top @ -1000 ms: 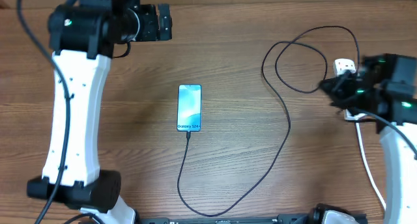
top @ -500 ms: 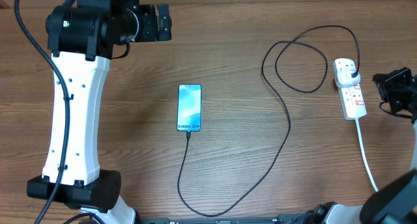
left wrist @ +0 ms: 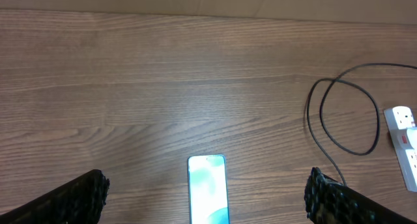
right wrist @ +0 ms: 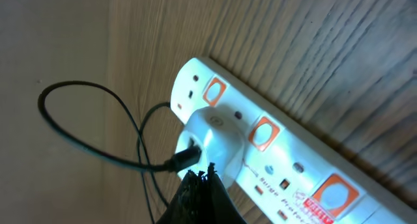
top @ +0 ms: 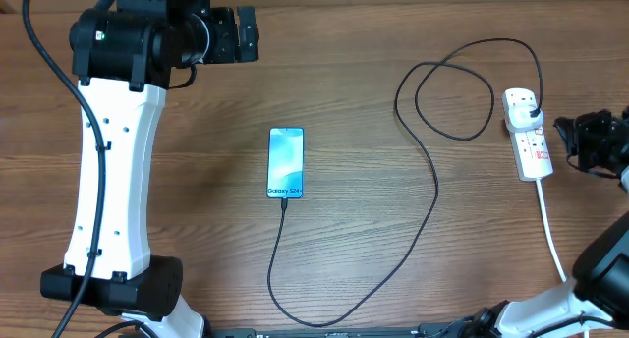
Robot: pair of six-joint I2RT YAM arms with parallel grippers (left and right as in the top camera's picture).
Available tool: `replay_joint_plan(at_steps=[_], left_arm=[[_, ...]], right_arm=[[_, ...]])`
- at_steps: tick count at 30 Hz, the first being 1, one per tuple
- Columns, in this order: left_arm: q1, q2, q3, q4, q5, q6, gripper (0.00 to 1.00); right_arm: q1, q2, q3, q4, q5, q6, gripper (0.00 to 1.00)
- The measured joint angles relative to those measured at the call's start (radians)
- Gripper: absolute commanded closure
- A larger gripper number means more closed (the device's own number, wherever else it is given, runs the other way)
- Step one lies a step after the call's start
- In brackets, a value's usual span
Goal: Plug charger to phone and switch on socket
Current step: 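Release the phone on the table, raise left gripper, move right gripper to power strip switch, then press the power strip's orange switch down with the right gripper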
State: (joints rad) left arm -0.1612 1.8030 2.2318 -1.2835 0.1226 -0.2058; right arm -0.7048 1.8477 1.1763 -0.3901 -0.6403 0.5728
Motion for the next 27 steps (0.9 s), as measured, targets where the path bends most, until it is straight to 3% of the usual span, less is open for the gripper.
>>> replay_joint_plan(at_steps=[13, 27], left_arm=[[0.000, 0.000, 0.000, -0.001, 0.000, 0.000, 0.00], [0.000, 0.000, 0.000, -0.001, 0.000, 0.000, 0.00]], right_arm=[[-0.066, 0.188, 0.003, 0.165, -0.189, 0.003, 0.96], [-0.066, 0.239, 0.003, 0.217, -0.212, 0.002, 0.96]])
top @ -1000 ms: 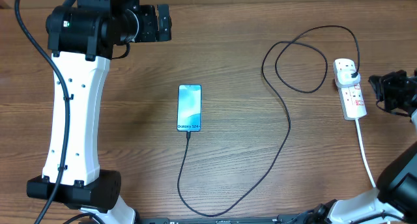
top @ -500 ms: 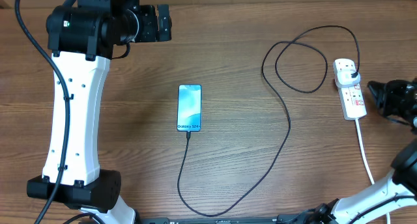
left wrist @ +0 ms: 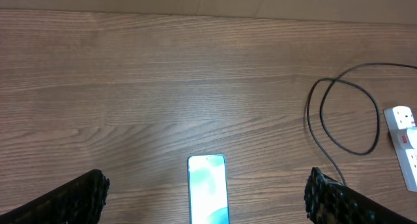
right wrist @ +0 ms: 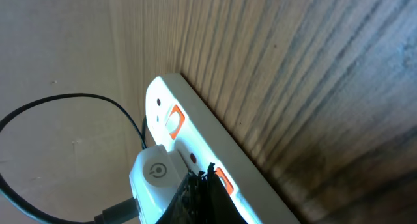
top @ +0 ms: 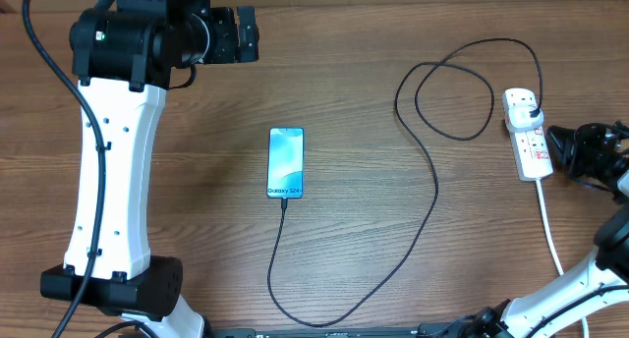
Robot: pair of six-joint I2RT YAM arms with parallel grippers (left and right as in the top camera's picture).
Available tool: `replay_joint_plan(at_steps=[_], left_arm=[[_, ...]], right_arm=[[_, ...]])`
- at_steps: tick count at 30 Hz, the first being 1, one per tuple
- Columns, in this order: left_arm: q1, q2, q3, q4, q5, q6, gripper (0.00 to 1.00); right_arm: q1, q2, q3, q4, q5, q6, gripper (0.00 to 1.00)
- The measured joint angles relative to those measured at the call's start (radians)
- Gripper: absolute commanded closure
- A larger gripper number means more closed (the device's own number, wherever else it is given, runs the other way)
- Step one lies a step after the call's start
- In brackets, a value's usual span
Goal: Plug charger to phone and switch on socket
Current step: 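Press the power strip's orange switch down with the right gripper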
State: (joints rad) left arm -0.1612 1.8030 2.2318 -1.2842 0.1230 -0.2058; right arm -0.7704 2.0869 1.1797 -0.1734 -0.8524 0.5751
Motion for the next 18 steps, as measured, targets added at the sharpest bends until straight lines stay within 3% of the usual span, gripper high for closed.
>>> replay_joint_plan(at_steps=[18], left_arm=[[0.000, 0.000, 0.000, 0.000, 0.000, 0.000, 0.01]], right_arm=[[0.044, 0.000, -0.006, 0.047, 0.039, -0.008, 0.96]])
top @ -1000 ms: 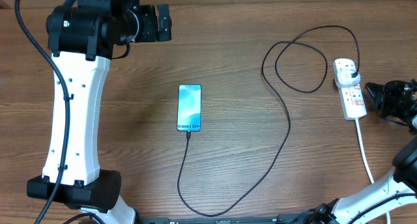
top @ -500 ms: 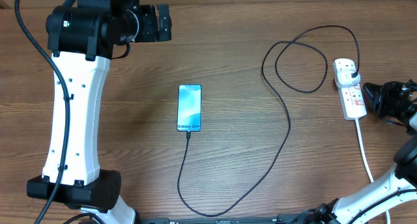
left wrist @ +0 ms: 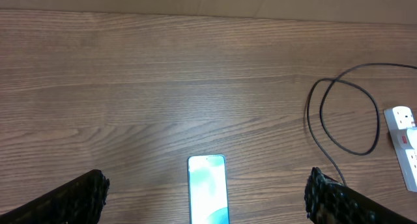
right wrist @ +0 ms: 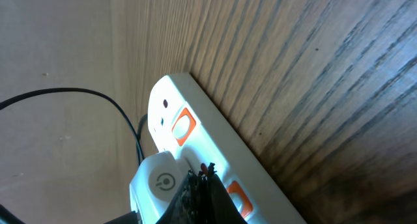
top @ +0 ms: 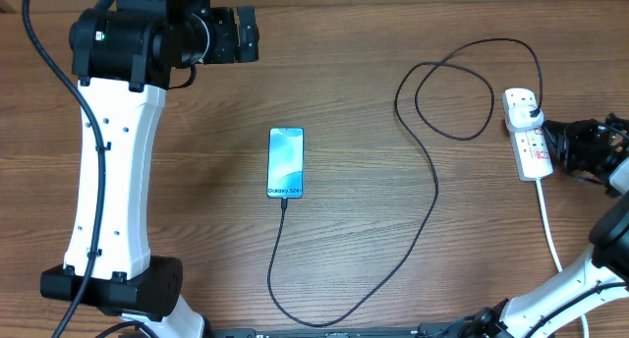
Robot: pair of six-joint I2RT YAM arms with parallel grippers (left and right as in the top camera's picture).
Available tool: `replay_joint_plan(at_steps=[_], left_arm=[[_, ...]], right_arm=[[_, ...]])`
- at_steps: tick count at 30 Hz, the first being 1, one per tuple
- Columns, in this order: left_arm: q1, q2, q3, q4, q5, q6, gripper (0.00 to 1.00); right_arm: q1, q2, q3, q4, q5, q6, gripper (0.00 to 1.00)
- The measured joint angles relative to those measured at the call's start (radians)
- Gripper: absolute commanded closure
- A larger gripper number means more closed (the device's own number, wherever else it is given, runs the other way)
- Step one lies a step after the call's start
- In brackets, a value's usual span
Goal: Plug charger to phone and switch on socket
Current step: 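Press the power strip's orange switch down with the right gripper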
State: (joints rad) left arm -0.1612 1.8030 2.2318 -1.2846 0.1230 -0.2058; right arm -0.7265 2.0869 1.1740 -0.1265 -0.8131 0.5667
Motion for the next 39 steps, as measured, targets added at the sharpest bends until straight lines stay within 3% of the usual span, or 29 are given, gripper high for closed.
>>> replay_joint_plan(at_steps=[39], left_arm=[[0.000, 0.000, 0.000, 0.000, 0.000, 0.000, 0.01]], right_arm=[[0.009, -0.010, -0.014, -0.075, 0.019, 0.014, 0.96]])
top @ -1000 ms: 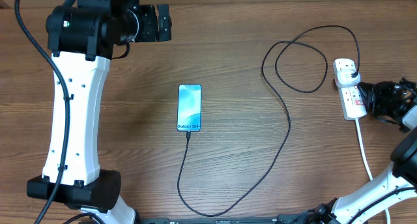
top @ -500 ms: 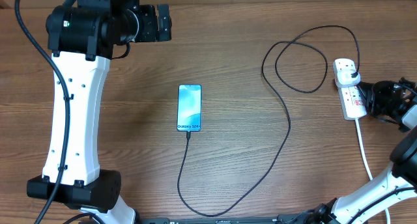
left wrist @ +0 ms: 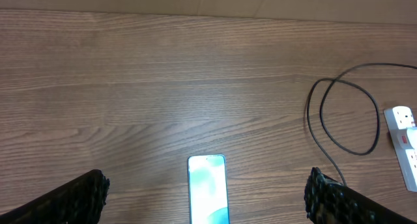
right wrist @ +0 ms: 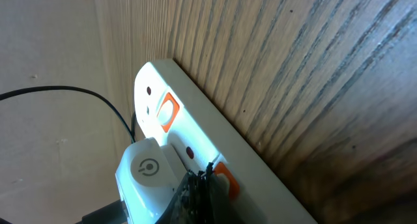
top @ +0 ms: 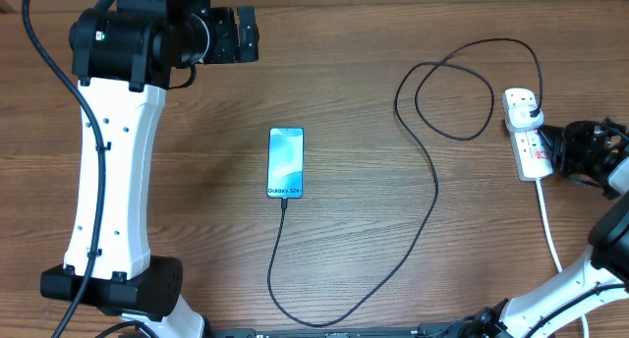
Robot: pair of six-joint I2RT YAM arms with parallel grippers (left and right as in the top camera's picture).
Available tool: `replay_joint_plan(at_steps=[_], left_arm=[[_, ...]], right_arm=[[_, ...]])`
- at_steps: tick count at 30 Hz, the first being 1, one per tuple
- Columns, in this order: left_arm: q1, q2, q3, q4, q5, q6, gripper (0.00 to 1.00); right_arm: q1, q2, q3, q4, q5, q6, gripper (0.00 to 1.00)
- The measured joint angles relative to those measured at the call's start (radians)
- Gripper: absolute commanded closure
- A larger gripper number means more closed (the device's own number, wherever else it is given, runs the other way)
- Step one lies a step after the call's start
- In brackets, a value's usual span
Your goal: Plug charger to phone and switch on socket
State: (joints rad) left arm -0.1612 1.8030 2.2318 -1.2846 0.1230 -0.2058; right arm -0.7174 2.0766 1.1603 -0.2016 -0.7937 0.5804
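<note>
The phone (top: 286,162) lies face up mid-table, screen lit, with the black charger cable (top: 432,181) plugged into its near end. The cable loops round to the white charger plug (right wrist: 144,175) seated in the white socket strip (top: 528,132) at the right. My right gripper (right wrist: 205,185) is shut, its tip against the orange switch (right wrist: 221,174) beside the plug. Another orange switch (right wrist: 168,111) shows further along the strip. My left gripper (left wrist: 208,201) hangs open high above the phone (left wrist: 208,188), its fingertips (left wrist: 81,195) wide apart.
The strip's white lead (top: 550,230) runs toward the near table edge. The white left arm column (top: 108,161) stands at the left. A cable loop (top: 452,92) lies left of the strip.
My right gripper's tip has come up against the orange switch beside the charger plug. The left arm, phone and cable have not moved.
My shut right gripper first hovered over the strip by the charger plug. It then drew closer to the strip's far end, and now its tip touches the switch beside the plug. The phone stayed plugged in and lit throughout; the left gripper stayed open.
</note>
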Motion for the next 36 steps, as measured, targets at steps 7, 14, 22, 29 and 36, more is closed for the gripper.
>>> replay_joint_plan(at_steps=[7, 14, 22, 29, 36], left_arm=[[0.000, 0.000, 0.000, 0.000, 0.000, 0.000, 0.00], [0.000, 0.000, 0.000, 0.000, 0.000, 0.000, 0.00], [0.000, 0.000, 0.000, 0.000, 0.000, 0.000, 0.00], [0.000, 0.000, 0.000, 0.000, 0.000, 0.000, 0.00], [0.000, 0.000, 0.000, 0.000, 0.000, 0.000, 0.00]], right_arm=[[0.002, -0.002, 0.005, -0.012, 0.020, 0.000, 0.96], [0.009, -0.010, 0.009, -0.032, 0.043, 0.000, 0.96], [0.009, -0.011, 0.013, -0.047, 0.042, 0.000, 0.96], [0.014, -0.013, 0.015, -0.084, 0.011, 0.003, 0.96], [0.016, -0.013, 0.014, -0.094, -0.001, 0.002, 0.96]])
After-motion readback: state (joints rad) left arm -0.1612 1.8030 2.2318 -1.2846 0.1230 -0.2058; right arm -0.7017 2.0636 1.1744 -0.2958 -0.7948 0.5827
